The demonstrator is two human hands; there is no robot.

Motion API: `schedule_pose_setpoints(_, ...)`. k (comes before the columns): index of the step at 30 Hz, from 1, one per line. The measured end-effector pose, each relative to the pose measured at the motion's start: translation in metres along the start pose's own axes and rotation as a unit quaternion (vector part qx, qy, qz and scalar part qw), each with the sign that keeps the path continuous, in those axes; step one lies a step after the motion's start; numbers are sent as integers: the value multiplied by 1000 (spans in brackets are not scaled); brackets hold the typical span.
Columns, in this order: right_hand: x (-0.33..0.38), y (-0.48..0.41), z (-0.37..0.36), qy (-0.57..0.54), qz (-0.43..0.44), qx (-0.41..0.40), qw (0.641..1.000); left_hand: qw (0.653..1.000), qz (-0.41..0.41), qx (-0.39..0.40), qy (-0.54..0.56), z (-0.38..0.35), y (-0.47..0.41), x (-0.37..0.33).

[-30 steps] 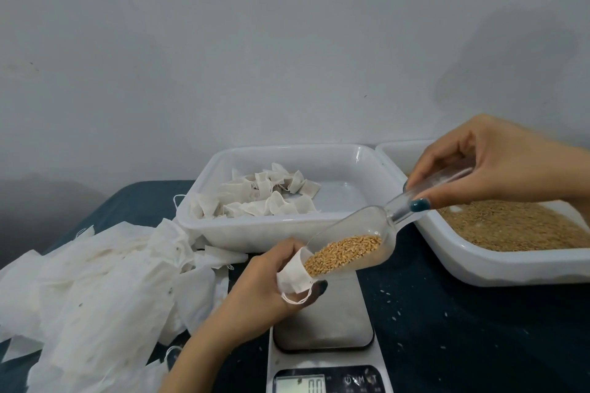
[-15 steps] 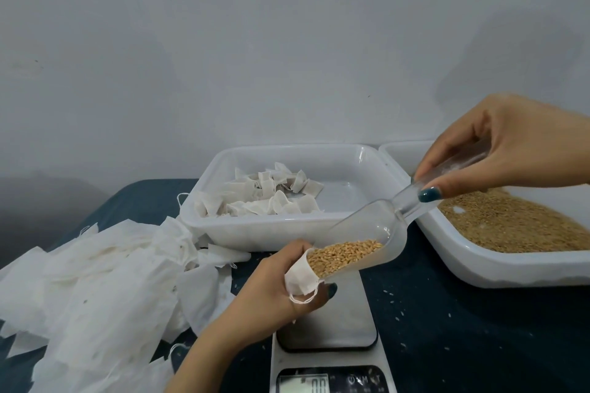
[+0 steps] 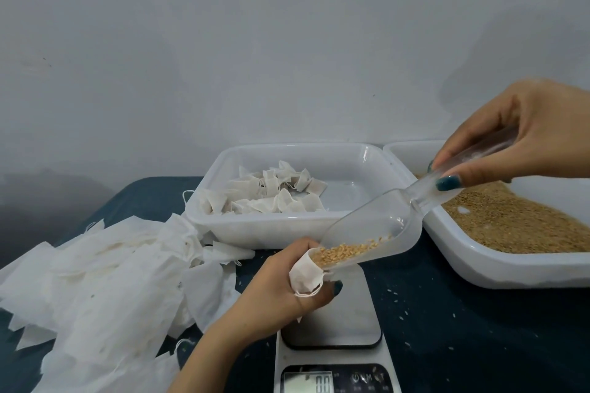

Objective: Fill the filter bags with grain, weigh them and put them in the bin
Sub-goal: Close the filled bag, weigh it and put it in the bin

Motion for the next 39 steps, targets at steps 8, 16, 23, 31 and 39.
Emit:
schedule_pose_setpoints(8, -7, 1, 0, -8, 1, -2, 1000, 1000, -7, -2, 3, 1, 0, 0)
schedule_pose_setpoints(16, -43, 11, -12, -54, -21, -31, 998, 998, -27, -28, 43, 5, -1, -4)
schedule_pose_setpoints(23, -115, 36, -62, -200, -102, -139, 964, 990, -37, -55, 122, 8, -2, -6)
schedule_pose_setpoints(31, -165, 42, -88, -167, -186, -364, 897, 970, -30, -97, 222, 17, -2, -4)
schedule_pose_setpoints(39, -177, 5, -91, 48, -259, -281, 923, 986, 17, -142, 88, 19, -1, -5)
Point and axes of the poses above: each hand's wrist, its own y-axis away from the middle knuckle, its own z-axis out of the back of the hand, x = y × z, the point moved 2 cm from there along -y, towards the middle knuckle, and after that the axes turned 4 degrees about -z, right-handed, at the moved point
